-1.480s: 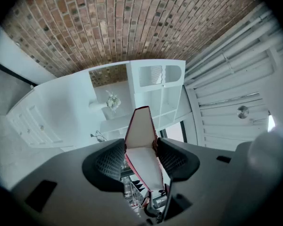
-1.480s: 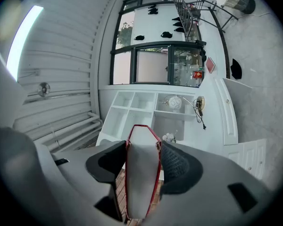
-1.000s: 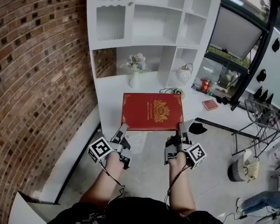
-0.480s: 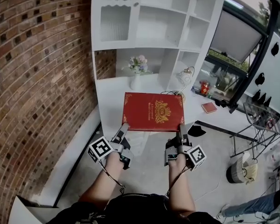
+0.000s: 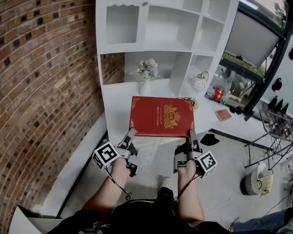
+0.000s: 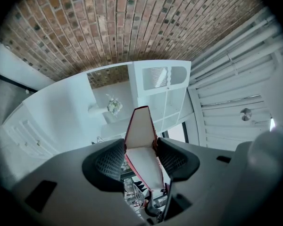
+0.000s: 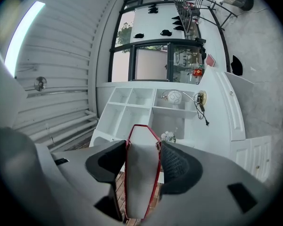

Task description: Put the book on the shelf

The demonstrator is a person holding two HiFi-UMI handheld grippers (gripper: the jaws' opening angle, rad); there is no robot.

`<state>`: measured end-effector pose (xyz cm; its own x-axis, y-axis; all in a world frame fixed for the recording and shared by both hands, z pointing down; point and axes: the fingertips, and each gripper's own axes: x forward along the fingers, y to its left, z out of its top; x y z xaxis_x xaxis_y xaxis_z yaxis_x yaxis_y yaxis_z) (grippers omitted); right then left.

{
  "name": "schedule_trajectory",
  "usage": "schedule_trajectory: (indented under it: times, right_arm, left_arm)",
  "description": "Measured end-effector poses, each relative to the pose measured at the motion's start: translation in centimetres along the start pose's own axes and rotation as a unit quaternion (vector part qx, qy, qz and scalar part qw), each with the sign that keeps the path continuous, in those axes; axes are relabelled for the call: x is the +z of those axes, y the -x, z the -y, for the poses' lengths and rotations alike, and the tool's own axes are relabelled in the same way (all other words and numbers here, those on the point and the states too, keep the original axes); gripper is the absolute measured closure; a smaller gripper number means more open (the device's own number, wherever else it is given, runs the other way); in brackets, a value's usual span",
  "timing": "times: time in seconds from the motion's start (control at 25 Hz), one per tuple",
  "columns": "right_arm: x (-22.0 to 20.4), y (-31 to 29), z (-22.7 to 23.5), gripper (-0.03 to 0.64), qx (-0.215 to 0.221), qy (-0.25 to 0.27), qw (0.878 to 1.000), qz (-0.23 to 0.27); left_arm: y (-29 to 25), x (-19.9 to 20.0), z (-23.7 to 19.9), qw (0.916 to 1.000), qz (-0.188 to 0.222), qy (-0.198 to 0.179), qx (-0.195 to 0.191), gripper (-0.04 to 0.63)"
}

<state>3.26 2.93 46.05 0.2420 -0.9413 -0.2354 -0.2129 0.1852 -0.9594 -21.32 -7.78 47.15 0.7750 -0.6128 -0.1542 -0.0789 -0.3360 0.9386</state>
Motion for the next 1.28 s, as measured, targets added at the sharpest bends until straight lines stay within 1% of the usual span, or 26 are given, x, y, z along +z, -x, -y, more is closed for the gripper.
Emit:
schedule_trajectory:
  times: [0.16,0.32,0.68,0.88,1.08,1.28]
  right_arm:
    - [1.4,-2.6,1.5,0.373,0.004,-0.006,1.0,-0.002]
    - [3.4,-6.4,3.5,0.373,0.003,-0.011,1.0,-0.008]
    - [10.1,-17.4,6.6,0.371,0.016,-0.022,0.999,-0.027]
    - [14.3,-23.8,8.4,0.371,0.015,-0.027,0.999,-0.042]
    - [18.0,-30.5,9.3,0.371,0.018,-0.029,0.997,-0.068]
    - [20.0,-36.2,9.2,0.371,0.026,-0.033,0.994,-0.103]
  left_arm:
    - [-2.8,0.0,-0.8,1.0,-0.001,-0.008,0.003,0.36]
    - [-6.9,0.1,-1.9,0.9999,0.003,-0.013,0.01,0.36]
    - [-19.2,0.2,-2.9,0.9992,0.024,-0.028,0.014,0.36]
    - [-26.3,0.0,-3.3,0.9985,0.039,-0.032,0.021,0.36]
    - [-33.0,0.3,-3.2,0.9971,0.063,-0.034,0.026,0.36]
    - [-37.7,1.4,-2.6,0.9939,0.098,-0.043,0.026,0.36]
